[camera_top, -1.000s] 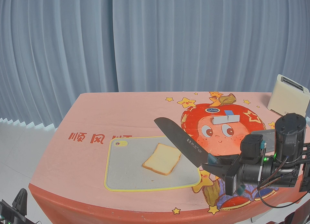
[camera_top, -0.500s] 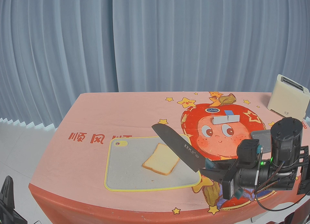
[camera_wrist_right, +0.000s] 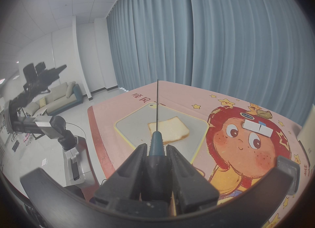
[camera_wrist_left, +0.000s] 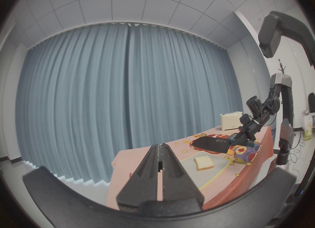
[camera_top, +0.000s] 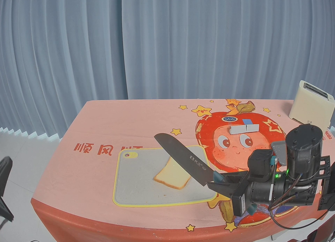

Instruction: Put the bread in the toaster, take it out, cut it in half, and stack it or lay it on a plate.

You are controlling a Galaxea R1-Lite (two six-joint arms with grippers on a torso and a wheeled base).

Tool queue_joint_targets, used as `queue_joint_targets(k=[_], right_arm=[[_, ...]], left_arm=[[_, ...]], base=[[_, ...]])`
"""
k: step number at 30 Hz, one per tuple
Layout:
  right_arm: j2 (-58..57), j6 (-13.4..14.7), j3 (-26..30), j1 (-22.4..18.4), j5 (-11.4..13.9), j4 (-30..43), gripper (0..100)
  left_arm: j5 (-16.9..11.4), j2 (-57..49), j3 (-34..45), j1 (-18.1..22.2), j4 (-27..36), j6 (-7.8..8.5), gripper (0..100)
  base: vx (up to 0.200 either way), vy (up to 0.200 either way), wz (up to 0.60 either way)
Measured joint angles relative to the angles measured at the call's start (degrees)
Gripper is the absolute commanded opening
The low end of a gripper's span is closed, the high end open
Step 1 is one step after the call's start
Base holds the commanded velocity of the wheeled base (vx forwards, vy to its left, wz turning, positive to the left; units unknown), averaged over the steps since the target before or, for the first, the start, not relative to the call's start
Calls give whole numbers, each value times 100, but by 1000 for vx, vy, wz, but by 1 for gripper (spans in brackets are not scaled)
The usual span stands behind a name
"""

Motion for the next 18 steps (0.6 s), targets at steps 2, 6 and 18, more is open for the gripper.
queue_joint_targets(k=[2, 6, 18], right_arm=[[30, -11, -9, 9, 0, 1, 0], [52, -16, -11, 20, 20, 52, 0], [217, 16, -118, 26, -20, 400, 0]], left_arm=[[-257, 455, -377, -16, -6, 22, 0], [-795, 1314, -1050, -38, -9, 77, 0], [-1974, 3788, -2566, -835, -6, 785, 0]], base=[[0, 0, 0], [0, 0, 0], [0, 0, 0]])
